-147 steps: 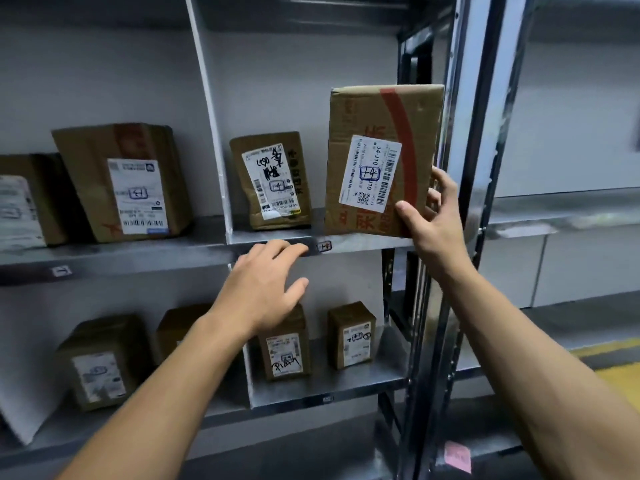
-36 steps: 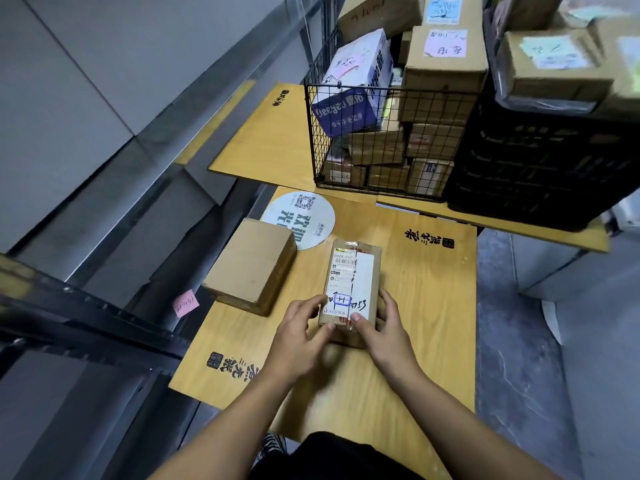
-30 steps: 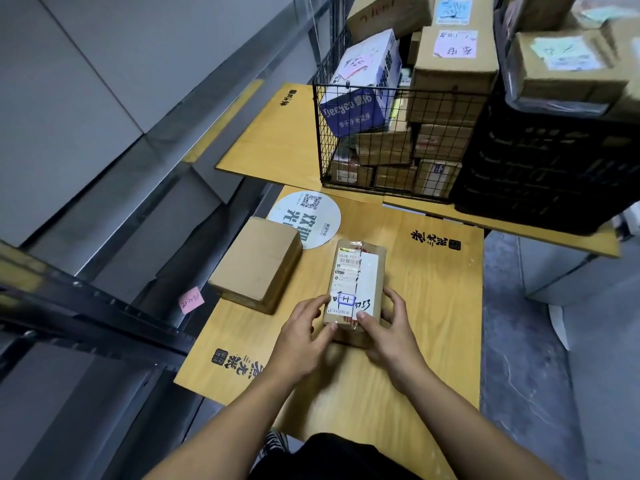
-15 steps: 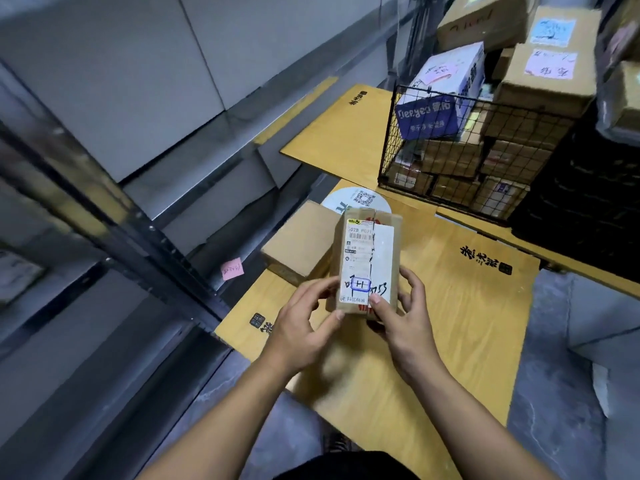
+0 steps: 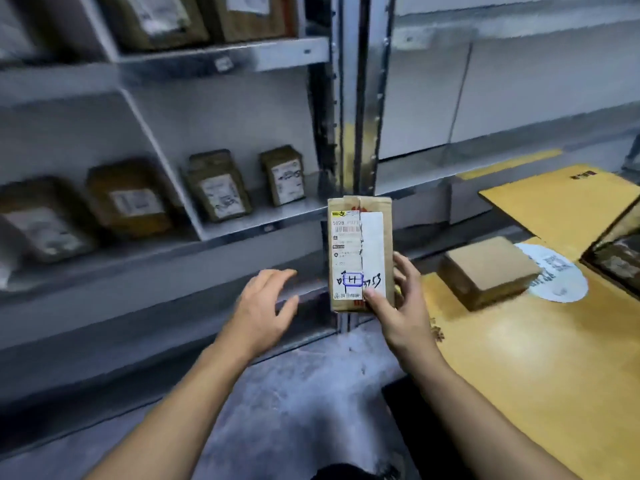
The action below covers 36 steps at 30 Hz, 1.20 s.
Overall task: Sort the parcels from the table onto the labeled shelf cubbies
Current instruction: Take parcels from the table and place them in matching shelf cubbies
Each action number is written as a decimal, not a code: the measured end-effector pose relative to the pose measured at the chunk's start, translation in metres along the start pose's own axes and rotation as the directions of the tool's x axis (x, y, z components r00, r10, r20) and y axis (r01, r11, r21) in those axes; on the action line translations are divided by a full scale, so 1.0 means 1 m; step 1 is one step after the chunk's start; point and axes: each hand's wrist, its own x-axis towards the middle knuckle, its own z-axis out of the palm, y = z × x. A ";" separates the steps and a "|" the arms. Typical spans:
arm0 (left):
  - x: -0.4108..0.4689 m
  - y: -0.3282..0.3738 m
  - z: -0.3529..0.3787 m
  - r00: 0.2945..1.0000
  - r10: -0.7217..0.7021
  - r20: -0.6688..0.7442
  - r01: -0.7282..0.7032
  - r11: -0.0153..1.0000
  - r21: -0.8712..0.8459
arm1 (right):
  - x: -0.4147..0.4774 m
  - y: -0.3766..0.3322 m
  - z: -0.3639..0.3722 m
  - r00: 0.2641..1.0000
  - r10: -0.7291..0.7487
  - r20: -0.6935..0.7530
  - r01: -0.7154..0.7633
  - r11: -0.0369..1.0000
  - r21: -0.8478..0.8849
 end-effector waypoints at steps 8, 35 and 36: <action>-0.151 -0.094 -0.183 0.898 -0.266 -0.351 0.356 0.908 0.220 | -0.055 -0.060 0.231 0.898 -0.101 0.429 0.032 0.986 0.165; -0.343 -0.339 -0.522 0.378 -0.413 -0.829 0.841 0.526 0.122 | -0.166 -0.222 0.796 0.471 -0.468 0.748 -0.056 0.830 0.555; -0.345 -0.351 -0.532 0.365 -0.410 -0.836 0.846 0.521 0.115 | -0.167 -0.228 0.815 0.448 -0.481 0.753 -0.053 0.827 0.560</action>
